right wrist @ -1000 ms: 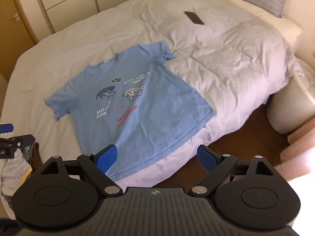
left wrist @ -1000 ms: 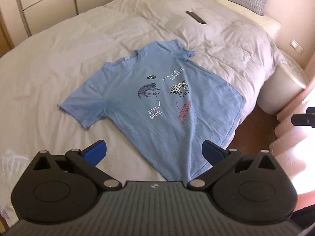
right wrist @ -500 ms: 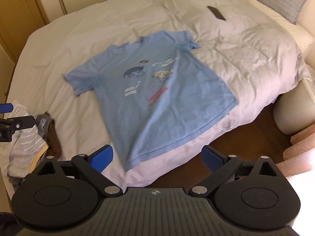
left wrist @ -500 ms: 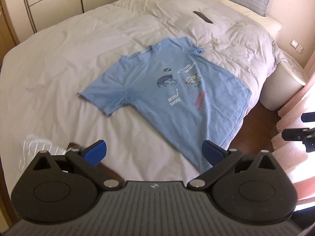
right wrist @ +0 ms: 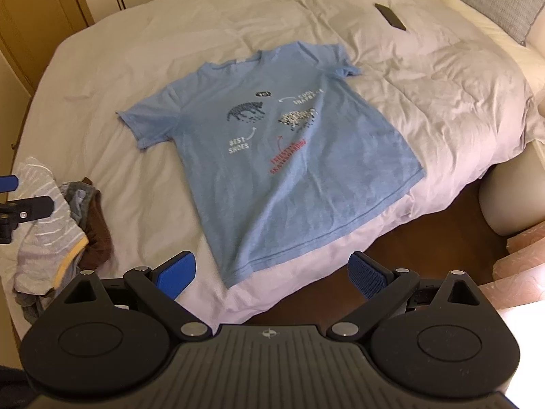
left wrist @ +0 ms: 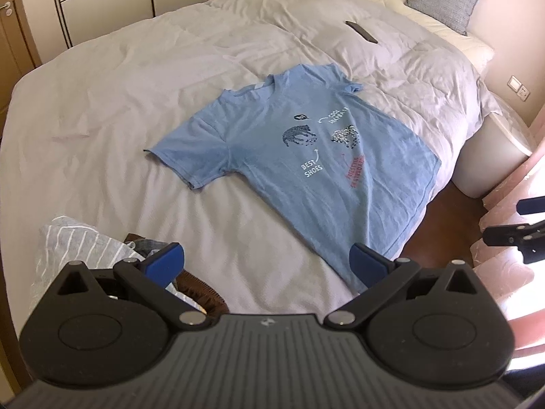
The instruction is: Fold clothes
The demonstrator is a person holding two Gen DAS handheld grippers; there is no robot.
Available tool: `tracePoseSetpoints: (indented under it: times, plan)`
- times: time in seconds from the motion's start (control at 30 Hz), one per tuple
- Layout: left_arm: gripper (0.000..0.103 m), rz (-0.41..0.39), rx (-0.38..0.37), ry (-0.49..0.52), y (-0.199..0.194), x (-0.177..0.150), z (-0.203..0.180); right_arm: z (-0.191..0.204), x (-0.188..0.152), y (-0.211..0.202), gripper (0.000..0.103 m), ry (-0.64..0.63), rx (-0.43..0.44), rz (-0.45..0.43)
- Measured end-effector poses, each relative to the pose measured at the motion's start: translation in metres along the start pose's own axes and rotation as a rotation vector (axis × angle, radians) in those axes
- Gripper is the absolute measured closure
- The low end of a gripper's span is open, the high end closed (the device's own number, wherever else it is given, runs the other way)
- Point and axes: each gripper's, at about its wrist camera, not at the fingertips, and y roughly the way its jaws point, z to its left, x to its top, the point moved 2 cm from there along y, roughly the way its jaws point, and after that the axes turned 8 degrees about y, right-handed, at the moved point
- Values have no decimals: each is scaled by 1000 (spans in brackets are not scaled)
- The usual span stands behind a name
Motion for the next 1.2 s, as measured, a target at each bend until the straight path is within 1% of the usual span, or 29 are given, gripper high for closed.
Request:
tracePoseSetpoints:
  times: [0.1, 0.17, 0.27, 0.3, 0.37, 0.4, 0.43, 0.47, 0.57, 0.67, 0.77, 0.8, 0.9, 0.97, 1.07, 1.1, 1.17, 1.2]
  plan:
    - [1, 1, -13, 40, 12, -3, -7, -10, 2, 13, 5, -23, -22, -3]
    - [1, 24, -11, 72, 31, -3, -14, -20, 5, 23, 6, -40, -30, -11]
    - [1, 49, 5, 87, 60, 2, -27, -43, 16, 46, 9, -85, -26, -7]
    - [1, 53, -3, 81, 73, 5, -33, -51, 23, 57, 13, -113, -20, -3]
    - [1, 58, -15, 72, 96, 15, -47, -65, 38, 84, 26, -176, -11, 2]
    - [1, 60, -15, 75, 109, 20, -53, -72, 49, 100, 29, -207, 8, 12]
    - [2, 63, -9, 78, 124, 28, -62, -79, 60, 117, 37, -238, 27, 21]
    - [1, 67, 1, 77, 137, 34, -69, -85, 71, 133, 43, -273, 50, 31]
    - [1, 86, 31, 37, 181, 54, -91, -88, 106, 186, 47, -408, 136, 58]
    - [2, 131, 61, -14, 219, 66, -103, -83, 141, 237, 48, -551, 214, 75]
    - [2, 178, 98, -37, 249, 71, -111, -67, 163, 283, 49, -651, 292, 84]
    - [2, 186, 102, -44, 254, 72, -111, -63, 164, 297, 49, -671, 310, 92]
    - [2, 208, 101, -50, 269, 72, -116, -63, 158, 329, 49, -714, 329, 148]
    - [2, 217, 97, -51, 277, 72, -120, -83, 146, 332, 49, -732, 309, 176]
    - [2, 205, 82, -38, 290, 73, -127, -114, 127, 337, 50, -759, 279, 220]
    - [2, 200, 80, -26, 295, 72, -130, -124, 122, 338, 50, -759, 269, 236]
    - [2, 198, 79, 14, 309, 68, -138, -147, 116, 337, 52, -720, 244, 272]
    - [2, 207, 84, 40, 316, 64, -142, -155, 113, 337, 53, -714, 229, 282]
